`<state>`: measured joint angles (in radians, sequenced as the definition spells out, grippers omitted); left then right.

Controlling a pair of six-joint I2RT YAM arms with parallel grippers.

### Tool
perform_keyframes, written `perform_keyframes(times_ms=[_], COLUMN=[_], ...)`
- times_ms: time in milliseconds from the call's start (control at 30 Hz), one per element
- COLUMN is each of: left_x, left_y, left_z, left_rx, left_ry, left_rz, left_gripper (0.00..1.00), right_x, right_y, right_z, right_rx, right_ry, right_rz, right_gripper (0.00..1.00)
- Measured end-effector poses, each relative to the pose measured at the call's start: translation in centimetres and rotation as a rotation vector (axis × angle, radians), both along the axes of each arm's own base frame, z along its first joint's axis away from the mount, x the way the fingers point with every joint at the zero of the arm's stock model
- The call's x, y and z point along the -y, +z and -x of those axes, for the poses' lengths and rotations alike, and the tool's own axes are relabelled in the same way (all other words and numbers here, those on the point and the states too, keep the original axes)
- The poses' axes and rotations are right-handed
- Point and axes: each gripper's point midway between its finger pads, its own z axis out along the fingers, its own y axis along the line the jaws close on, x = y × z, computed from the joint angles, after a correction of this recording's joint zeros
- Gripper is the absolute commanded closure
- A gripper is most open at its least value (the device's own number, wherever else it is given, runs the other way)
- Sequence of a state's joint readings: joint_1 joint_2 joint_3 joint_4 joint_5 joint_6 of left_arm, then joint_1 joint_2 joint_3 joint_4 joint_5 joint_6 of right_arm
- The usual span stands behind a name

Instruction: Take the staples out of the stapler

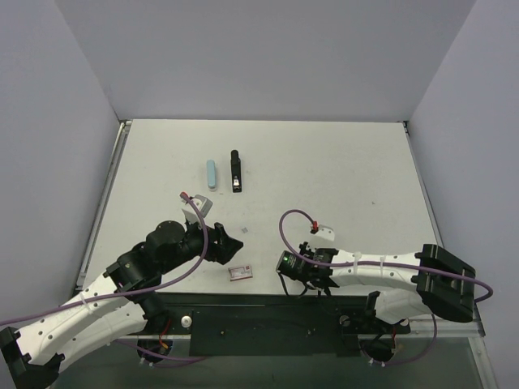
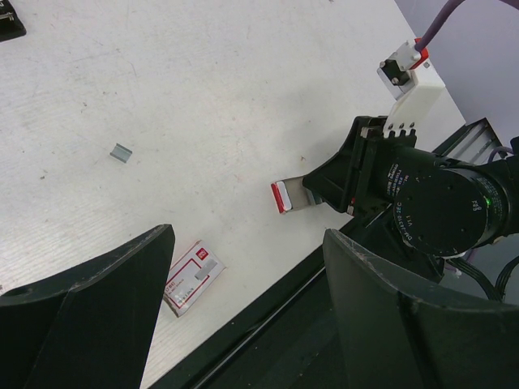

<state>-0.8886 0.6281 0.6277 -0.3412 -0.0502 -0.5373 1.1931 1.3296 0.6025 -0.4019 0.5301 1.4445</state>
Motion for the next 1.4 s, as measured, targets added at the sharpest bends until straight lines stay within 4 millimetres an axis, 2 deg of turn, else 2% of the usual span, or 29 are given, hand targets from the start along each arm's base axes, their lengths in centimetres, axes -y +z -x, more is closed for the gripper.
perform_keyframes(times_ms=[433, 1167, 1400], left_x=[0.0, -0.2, -0.3], left_y=[0.0, 0.1, 0.0], left_z=[0.0, 0.1, 0.2], left_rx=[0.001, 0.005, 0.002], left_ry=[-0.001, -0.001, -0.001], left_rz=[-0.001, 0.001, -0.004], left_gripper=[0.15, 0.15, 0.15], right_x=[-0.4, -0.6, -0.8], right_y=[0.8, -0.2, -0.6], right_z=[-0.6, -0.8, -0.6], right_rx=[0.027, 0.013, 0.006], right_ry=[-0.011, -0.022, -0.016], right_rz=[-0.003, 0.044, 0.061], right_gripper=[0.98, 0.98, 0.93])
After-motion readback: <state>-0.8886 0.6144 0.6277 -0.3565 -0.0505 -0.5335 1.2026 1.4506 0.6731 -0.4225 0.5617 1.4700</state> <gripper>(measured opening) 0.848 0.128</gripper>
